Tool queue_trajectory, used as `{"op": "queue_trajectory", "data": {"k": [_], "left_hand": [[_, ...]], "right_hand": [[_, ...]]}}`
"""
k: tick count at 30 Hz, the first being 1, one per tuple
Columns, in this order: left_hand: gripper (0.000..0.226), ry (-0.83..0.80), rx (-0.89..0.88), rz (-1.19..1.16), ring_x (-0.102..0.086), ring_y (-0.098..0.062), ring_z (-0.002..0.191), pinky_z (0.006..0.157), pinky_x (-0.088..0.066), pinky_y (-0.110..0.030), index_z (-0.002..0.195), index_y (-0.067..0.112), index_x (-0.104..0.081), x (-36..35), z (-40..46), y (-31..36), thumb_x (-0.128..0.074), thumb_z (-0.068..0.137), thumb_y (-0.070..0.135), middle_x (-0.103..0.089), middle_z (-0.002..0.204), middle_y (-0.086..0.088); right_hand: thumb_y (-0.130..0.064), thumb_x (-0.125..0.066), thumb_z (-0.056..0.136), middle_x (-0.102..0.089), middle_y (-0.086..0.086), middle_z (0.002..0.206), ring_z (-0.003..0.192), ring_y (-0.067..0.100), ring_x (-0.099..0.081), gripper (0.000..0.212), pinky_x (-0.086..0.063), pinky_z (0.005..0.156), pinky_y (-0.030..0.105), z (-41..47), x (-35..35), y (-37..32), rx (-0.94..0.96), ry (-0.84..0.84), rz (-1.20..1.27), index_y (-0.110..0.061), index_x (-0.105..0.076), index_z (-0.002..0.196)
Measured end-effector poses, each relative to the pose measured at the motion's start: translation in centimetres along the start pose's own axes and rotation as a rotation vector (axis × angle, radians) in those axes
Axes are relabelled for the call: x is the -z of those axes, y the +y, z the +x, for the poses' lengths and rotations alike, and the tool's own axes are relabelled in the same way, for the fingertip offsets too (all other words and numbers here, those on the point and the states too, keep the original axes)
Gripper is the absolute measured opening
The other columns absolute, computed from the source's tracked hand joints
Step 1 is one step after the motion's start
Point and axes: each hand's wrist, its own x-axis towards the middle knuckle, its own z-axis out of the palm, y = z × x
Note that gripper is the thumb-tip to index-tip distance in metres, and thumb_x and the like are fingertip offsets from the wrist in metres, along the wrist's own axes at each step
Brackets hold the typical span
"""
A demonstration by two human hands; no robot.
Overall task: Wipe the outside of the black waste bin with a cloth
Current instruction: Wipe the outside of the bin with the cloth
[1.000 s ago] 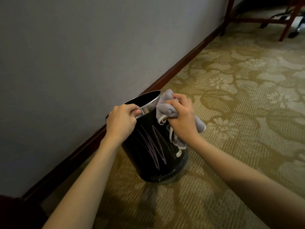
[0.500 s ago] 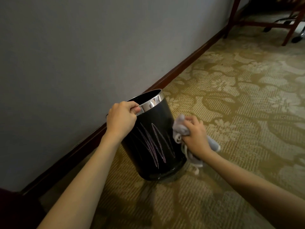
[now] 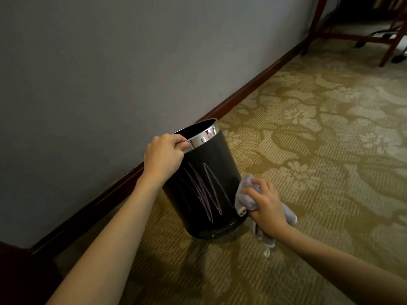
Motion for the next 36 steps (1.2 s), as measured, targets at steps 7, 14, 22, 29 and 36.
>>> {"op": "queue_trajectory", "data": {"k": [7, 14, 22, 29, 36], "left_hand": [[0.015, -0.016, -0.019, 0.017, -0.059, -0.026, 0.075, 0.066, -0.046, -0.037, 0.092, 0.028, -0.07, -0.7, -0.1, 1.2, -0.056, 0.092, 0.033, -0.063, 0.073, 0.002], [0.016, -0.025, 0.0, -0.001, -0.059, -0.03, 0.072, 0.068, -0.051, -0.041, 0.092, 0.028, -0.071, 0.0, -0.4, 1.2, -0.055, 0.093, 0.031, -0.061, 0.065, 0.002], [0.016, 0.007, 0.056, -0.039, -0.062, -0.031, 0.088, 0.08, -0.051, -0.044, 0.093, 0.026, -0.072, 0.9, 0.0, -1.0, -0.057, 0.091, 0.029, -0.071, 0.088, -0.005], [0.016, -0.008, -0.019, -0.025, -0.06, -0.028, 0.081, 0.073, -0.051, -0.042, 0.092, 0.028, -0.072, -0.4, -0.4, 1.4, -0.057, 0.091, 0.034, -0.068, 0.08, 0.001], [0.017, -0.016, -0.052, 0.001, -0.06, -0.025, 0.083, 0.067, -0.044, -0.036, 0.089, 0.028, -0.071, -1.5, -1.1, 3.7, -0.054, 0.092, 0.03, -0.069, 0.083, 0.004]], "right_hand": [[-0.002, -0.067, 0.075, -0.053, 0.011, 0.12, 0.099, 0.03, -0.046, 0.027, -0.042, 0.082, 0.049, 3.7, 2.6, -1.1, 0.023, 0.04, 0.043, -0.011, -0.066, 0.1], [0.002, -0.064, 0.068, -0.056, 0.008, 0.116, 0.094, 0.028, -0.048, 0.035, -0.041, 0.078, 0.038, 8.5, 2.6, -6.6, 0.016, 0.375, 0.16, -0.011, -0.063, 0.101], [-0.012, -0.074, 0.063, -0.043, 0.004, 0.121, 0.092, 0.032, -0.05, 0.038, -0.046, 0.072, 0.044, 0.1, -1.6, -1.0, 0.237, 0.075, -0.088, -0.019, -0.061, 0.098], [-0.011, -0.071, 0.071, -0.056, 0.011, 0.114, 0.089, 0.03, -0.05, 0.021, -0.046, 0.071, 0.049, 0.0, 0.3, 0.4, 0.213, -0.105, -0.125, -0.015, -0.062, 0.089], [0.004, -0.067, 0.07, -0.055, 0.015, 0.118, 0.096, 0.034, -0.049, 0.027, -0.042, 0.08, 0.043, 7.7, 3.7, -3.8, 0.123, 0.297, 0.045, -0.008, -0.067, 0.094]]}}
